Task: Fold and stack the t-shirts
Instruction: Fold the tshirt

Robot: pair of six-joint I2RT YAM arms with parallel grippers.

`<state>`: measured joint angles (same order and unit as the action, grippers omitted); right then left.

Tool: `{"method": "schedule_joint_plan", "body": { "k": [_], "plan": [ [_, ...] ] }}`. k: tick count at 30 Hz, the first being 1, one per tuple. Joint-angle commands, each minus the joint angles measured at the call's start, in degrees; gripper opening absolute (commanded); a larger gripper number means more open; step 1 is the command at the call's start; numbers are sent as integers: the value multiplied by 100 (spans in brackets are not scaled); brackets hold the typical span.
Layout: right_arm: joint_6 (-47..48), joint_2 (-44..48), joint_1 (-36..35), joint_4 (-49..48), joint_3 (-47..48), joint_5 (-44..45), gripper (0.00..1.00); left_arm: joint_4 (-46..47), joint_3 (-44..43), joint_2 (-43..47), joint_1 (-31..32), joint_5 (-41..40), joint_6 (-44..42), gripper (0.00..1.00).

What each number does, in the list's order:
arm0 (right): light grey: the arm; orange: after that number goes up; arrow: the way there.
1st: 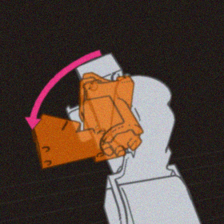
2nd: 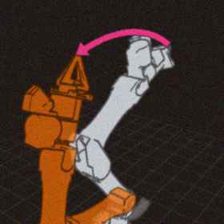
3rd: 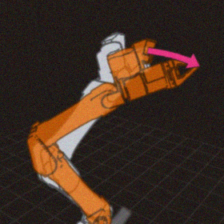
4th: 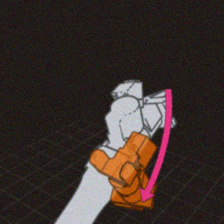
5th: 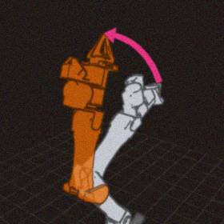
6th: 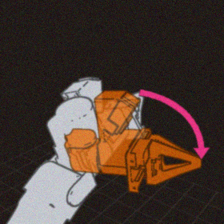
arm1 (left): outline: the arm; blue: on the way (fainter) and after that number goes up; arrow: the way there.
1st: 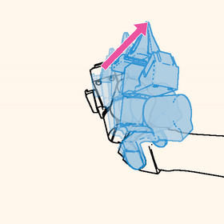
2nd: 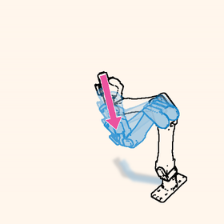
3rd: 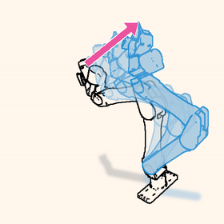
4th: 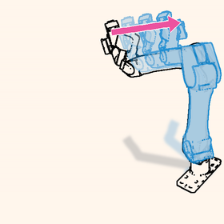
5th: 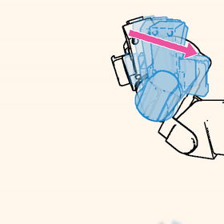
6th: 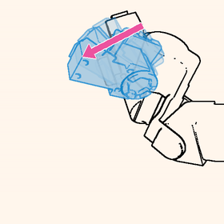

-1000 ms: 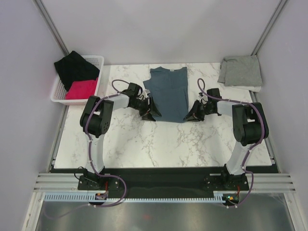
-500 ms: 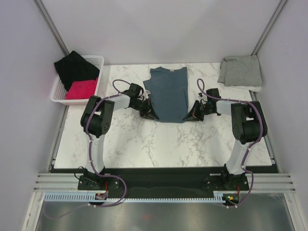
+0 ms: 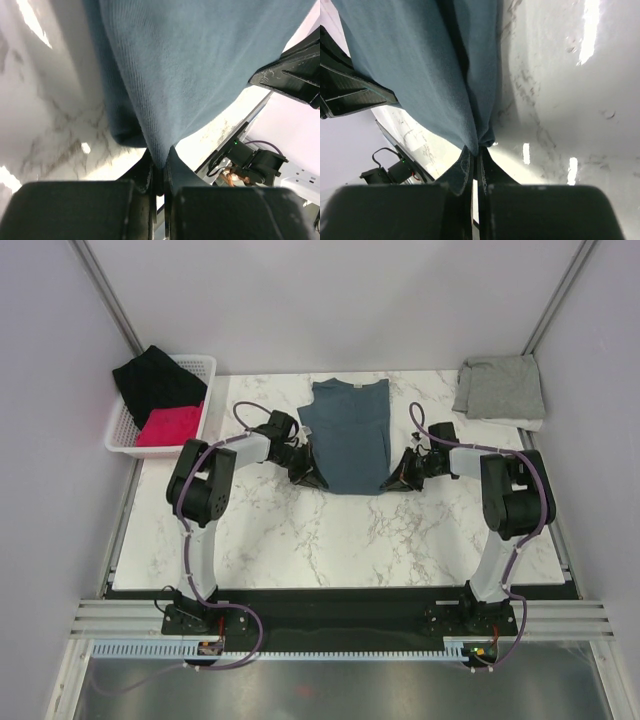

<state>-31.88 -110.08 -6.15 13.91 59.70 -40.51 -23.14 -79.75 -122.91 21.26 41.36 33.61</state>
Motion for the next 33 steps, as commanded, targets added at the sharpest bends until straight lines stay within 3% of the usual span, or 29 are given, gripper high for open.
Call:
{"method": "schedule_joint_plan", "body": {
  "k": [1,12,13,19,25,33],
  "plan": [
    [-37,583,44,120,121,-1,0,-244,64,671,-104,-137,-214,2],
    [15,1805,26,894,-512,-282,0,-244,987,1910,27,-137,-214,2],
    [15,1945,26,929,-538,-291,0,-592,1048,2111,80,472,-258,2],
    [15,2412,-166,1035,-565,-291,0,-543,1383,2676,467,241,-214,2],
    [129,2028,-193,956,40,-238,0,-569,725,2308,257,91,-302,2],
    [-11,577,-158,516,2052,-194,0,-631,-936,939,-288,126,-592,2]
  ]
}}
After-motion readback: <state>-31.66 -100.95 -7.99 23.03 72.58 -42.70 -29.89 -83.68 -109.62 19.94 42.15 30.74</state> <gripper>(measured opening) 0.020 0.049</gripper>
